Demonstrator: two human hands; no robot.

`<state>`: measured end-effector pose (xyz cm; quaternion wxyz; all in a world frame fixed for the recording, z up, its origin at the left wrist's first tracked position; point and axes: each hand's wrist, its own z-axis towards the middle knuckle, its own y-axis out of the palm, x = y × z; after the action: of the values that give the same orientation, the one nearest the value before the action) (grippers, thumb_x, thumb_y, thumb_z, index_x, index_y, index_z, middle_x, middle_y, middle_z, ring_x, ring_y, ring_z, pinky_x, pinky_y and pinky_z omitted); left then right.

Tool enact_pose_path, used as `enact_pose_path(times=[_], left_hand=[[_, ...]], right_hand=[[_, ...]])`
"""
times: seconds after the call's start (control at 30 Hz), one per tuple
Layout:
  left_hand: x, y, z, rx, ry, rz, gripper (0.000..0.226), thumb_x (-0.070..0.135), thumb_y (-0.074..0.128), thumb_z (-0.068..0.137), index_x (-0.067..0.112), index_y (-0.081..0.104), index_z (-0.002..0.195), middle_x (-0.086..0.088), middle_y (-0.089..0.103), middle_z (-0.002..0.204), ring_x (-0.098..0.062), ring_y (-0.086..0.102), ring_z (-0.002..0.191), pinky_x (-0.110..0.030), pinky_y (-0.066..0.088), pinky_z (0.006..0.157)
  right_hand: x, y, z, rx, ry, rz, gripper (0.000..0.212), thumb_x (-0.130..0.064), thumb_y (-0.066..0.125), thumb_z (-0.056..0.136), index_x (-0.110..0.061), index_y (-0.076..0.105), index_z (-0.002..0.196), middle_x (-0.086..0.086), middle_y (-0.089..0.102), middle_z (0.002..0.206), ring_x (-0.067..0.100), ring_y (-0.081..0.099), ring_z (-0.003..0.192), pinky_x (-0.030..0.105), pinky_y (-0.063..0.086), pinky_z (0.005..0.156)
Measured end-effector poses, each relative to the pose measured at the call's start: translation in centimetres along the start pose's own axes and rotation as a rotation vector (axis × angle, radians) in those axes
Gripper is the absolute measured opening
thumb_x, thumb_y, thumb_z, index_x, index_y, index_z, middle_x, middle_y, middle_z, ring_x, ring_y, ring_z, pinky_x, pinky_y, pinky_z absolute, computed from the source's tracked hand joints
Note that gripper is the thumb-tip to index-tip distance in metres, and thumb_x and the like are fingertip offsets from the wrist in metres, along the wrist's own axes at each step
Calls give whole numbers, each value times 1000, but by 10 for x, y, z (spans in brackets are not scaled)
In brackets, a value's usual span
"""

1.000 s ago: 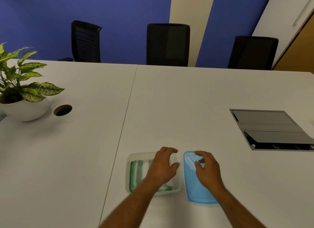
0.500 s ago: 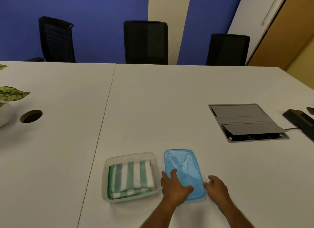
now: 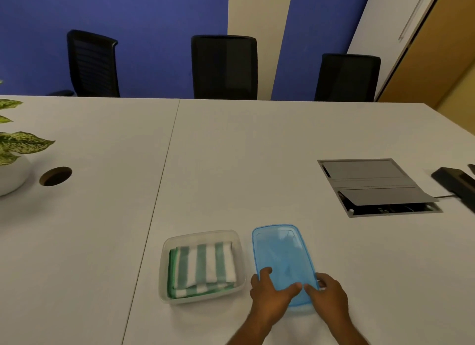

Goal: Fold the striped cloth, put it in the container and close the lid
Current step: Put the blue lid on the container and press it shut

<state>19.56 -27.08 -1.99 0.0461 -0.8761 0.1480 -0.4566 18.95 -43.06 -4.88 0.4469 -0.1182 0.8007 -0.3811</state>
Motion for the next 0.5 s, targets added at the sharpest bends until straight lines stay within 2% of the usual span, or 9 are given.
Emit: enact_pose_path(times=[0.1, 0.17, 0.23, 0.3, 0.33, 0.37, 0.43, 0.47, 0.5], left_hand=[[7, 0, -12, 25, 24, -151, 87, 68, 69, 72, 25, 39, 142, 0, 31, 148, -20, 35, 137, -39, 33, 115], [18, -3, -24, 15, 22, -278, 83, 73, 63, 74, 25, 43, 138, 0, 37, 146, -19, 41, 133, -41, 35, 115], [31, -11, -33, -56, 10, -437, 88, 81, 57, 67, 21, 52, 131, -1, 56, 137, -18, 56, 123, -41, 44, 109], [42, -24, -41, -171, 44, -587, 80, 82, 50, 67, 22, 63, 118, 10, 76, 109, -6, 70, 100, -30, 58, 90], [46, -32, -43, -185, 37, -639, 72, 81, 47, 69, 26, 65, 113, 21, 76, 97, 5, 70, 93, -23, 60, 82], [51, -41, -46, -182, 7, -676, 70, 81, 45, 71, 28, 64, 113, 25, 72, 101, 6, 66, 102, -26, 58, 87], [56, -63, -50, -140, -64, -718, 79, 86, 43, 69, 30, 59, 123, 11, 51, 127, -15, 45, 133, -49, 41, 108], [57, -74, -50, -123, -79, -751, 83, 87, 45, 66, 29, 59, 123, 4, 47, 133, -24, 42, 135, -55, 39, 109], [58, -85, -49, -117, -71, -801, 86, 88, 48, 63, 27, 60, 122, 0, 49, 134, -28, 47, 130, -56, 43, 104]], right_hand=[[-9, -12, -11, 53, 54, 317, 36, -7, 80, 73, -19, 62, 102, 13, 70, 102, 31, 68, 85, 43, 58, 79], [-17, -21, -18, -31, 99, 603, 29, 2, 72, 80, -15, 59, 99, 17, 71, 99, 36, 71, 83, 48, 61, 71], [-25, -30, -28, -131, 50, 752, 23, 4, 62, 89, -13, 62, 103, 14, 74, 99, 34, 74, 81, 44, 61, 69], [-32, -38, -38, -163, -56, 753, 26, 4, 56, 93, -15, 67, 108, 9, 76, 99, 28, 75, 82, 40, 60, 69], [-35, -41, -43, -161, -109, 746, 28, 4, 55, 93, -15, 68, 109, 8, 76, 100, 25, 75, 83, 38, 60, 70], [-38, -43, -47, -145, -168, 719, 30, 5, 55, 92, -16, 69, 109, 9, 77, 100, 24, 75, 84, 37, 60, 72], [-44, -44, -57, -69, -311, 608, 35, 6, 58, 91, -23, 71, 105, 6, 77, 101, 23, 74, 92, 38, 60, 81], [-48, -43, -62, -24, -393, 538, 37, 6, 60, 89, -28, 72, 102, -2, 78, 100, 21, 72, 95, 35, 57, 88], [-51, -42, -67, 21, -479, 479, 41, 6, 62, 88, -32, 72, 99, -13, 77, 98, 16, 71, 96, 25, 55, 91]])
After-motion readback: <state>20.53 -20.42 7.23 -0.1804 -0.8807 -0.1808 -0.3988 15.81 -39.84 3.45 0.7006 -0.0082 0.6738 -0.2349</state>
